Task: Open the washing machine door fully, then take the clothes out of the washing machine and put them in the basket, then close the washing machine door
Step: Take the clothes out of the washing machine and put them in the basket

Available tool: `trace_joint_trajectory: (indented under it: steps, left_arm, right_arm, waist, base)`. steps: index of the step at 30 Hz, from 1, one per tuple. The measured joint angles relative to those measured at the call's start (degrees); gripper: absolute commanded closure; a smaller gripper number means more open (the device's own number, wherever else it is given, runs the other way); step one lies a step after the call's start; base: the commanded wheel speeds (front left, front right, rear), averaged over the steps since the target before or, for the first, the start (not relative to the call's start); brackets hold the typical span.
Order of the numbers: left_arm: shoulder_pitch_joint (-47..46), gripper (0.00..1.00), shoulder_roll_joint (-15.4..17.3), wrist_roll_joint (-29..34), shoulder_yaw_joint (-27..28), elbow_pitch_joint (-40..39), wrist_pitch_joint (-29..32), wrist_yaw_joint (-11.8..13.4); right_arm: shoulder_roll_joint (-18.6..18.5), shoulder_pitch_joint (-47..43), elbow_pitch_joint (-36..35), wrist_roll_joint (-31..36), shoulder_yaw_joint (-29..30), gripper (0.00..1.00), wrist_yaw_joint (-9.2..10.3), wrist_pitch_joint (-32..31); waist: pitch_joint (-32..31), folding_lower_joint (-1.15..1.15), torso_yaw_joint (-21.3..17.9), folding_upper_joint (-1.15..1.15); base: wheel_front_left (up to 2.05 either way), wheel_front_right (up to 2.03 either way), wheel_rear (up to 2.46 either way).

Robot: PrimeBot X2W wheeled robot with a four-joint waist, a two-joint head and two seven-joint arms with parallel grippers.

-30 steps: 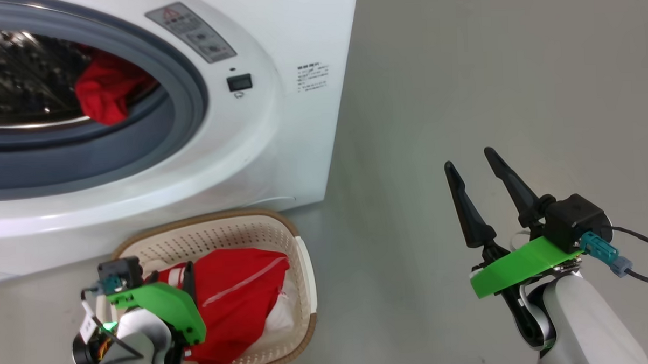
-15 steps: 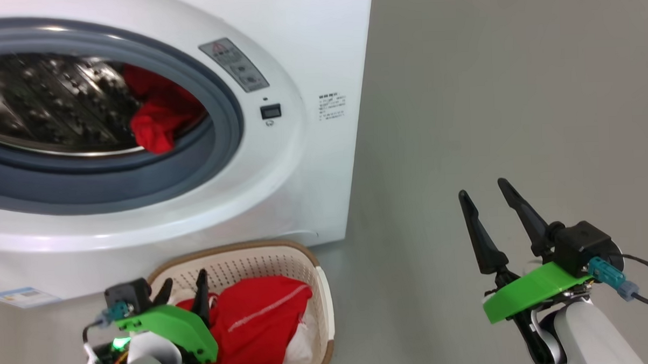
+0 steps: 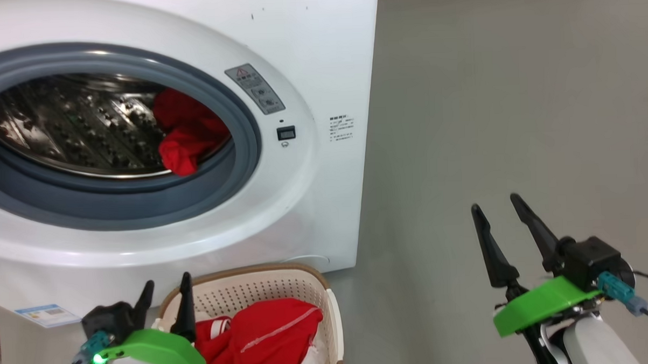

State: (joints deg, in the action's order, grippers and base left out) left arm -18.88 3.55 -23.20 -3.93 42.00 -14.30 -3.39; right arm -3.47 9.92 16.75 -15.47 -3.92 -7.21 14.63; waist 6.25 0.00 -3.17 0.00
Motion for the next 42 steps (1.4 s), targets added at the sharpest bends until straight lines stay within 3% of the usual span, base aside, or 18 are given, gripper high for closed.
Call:
trace_joint_trajectory:
  steps: [6, 21, 42]
  left_arm:
    - [4.8, 0.00, 0.1, 2.2, 2.2, -7.8, 0.0, 0.4]
    - [12.1, 0.00, -0.6, 7.0, 4.0, -19.4, 0.0, -1.9]
    - [14.6, 0.00, -1.0, 9.2, 7.5, -23.4, 0.0, -3.3]
  right_arm:
    - [0.1, -2.2, 0.2, 0.3, 0.9, 0.00, 0.00, 0.0]
    - [-0.2, -5.8, -2.2, 1.5, 1.9, 0.00, 0.00, 0.0]
    - [-0.4, -8.6, -4.7, 1.5, 2.7, 0.00, 0.00, 0.0]
  waist:
    - [-2.0, 0.00, 0.2, 0.00]
    - [-5.3, 0.00, 0.8, 0.00]
    - [-4.7, 0.00, 0.7, 0.00]
  base:
    - [0.00, 0.00, 0.00]
    - [0.00, 0.00, 0.00]
    - [0.00, 0.00, 0.00]
